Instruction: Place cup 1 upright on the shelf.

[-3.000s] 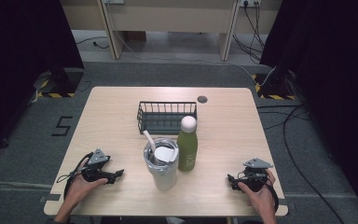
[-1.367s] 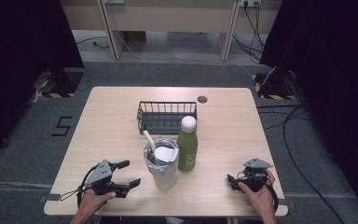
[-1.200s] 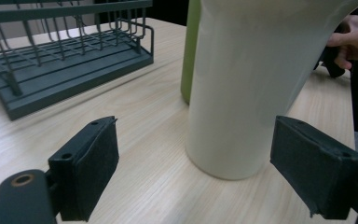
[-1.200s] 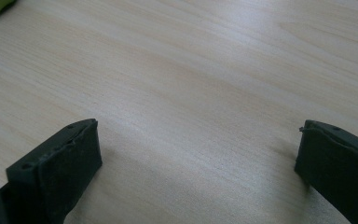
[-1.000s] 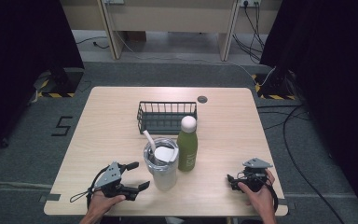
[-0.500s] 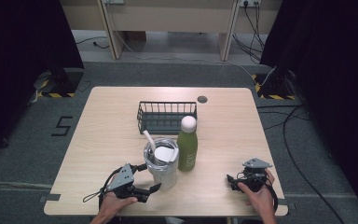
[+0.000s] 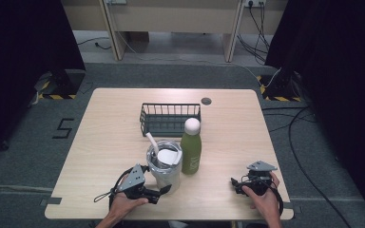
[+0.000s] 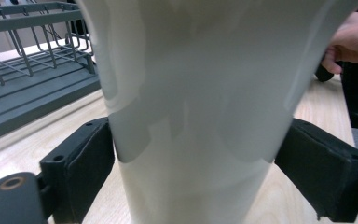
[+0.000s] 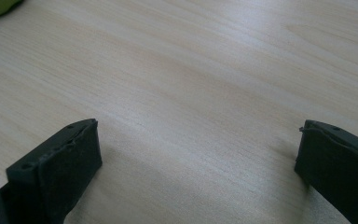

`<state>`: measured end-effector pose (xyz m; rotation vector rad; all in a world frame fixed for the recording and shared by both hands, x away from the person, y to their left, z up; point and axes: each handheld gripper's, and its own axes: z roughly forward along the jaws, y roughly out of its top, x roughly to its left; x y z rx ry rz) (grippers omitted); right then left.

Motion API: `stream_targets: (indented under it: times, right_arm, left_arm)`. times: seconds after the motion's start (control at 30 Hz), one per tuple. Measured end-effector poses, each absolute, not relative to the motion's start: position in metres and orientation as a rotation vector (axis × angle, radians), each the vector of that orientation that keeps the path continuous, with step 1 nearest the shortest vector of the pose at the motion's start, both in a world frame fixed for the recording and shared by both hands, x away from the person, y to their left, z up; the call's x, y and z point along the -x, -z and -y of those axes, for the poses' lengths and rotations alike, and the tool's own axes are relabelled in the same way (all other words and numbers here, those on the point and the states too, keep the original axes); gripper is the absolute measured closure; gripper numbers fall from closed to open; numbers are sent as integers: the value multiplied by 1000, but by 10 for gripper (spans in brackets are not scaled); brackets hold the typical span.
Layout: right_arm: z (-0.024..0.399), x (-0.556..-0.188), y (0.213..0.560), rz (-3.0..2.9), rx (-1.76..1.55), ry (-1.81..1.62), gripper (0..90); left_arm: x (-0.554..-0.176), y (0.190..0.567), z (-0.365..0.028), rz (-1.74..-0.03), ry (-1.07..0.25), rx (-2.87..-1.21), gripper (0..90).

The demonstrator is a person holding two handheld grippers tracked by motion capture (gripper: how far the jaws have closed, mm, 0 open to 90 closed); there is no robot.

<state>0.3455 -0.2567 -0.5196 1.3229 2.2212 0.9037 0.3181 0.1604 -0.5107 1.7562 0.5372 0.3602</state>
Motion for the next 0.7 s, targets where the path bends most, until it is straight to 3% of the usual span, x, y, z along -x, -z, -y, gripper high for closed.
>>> stream_targets:
  times: [0.7]
  right_arm:
    - [256,-346,520,-2225,-1320,-903,3]
  left_arm:
    - [-326,514,-148,-539,-362,-1713,91]
